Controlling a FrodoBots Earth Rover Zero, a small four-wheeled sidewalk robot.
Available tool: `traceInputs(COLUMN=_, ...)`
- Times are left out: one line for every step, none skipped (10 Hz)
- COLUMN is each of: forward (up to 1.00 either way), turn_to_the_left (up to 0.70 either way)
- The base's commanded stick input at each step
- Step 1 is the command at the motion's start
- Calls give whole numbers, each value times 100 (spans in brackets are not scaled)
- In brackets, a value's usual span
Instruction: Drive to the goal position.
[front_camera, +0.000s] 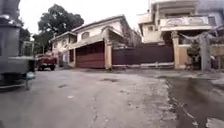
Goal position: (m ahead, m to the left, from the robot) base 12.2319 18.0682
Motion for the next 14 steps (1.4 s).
traceInputs(forward=30, turn_to_the_left=0)
traceInputs(forward=30, turn_to_the_left=0)
traceInputs(forward=30, turn_to_the_left=0)
traceInputs(forward=30, turn_to_the_left=0)
traceInputs(forward=30, turn_to_the_left=0)
traceInputs(forward=30, turn_to_the_left=0)
traceInputs(forward=30, turn_to_the_left=0)
traceInputs(forward=30, turn_to_the_left=12)
traceInputs(forward=30, turn_to_the_left=27)
traceInputs(forward=30, turn_to_the_left=20)
traceInputs(forward=30, turn_to_the_left=7)
traceInputs(forward=30, turn_to_the_left=0)
traceInputs(forward=30, turn_to_the_left=0)
traceInputs(forward=30, turn_to_the_left=27)
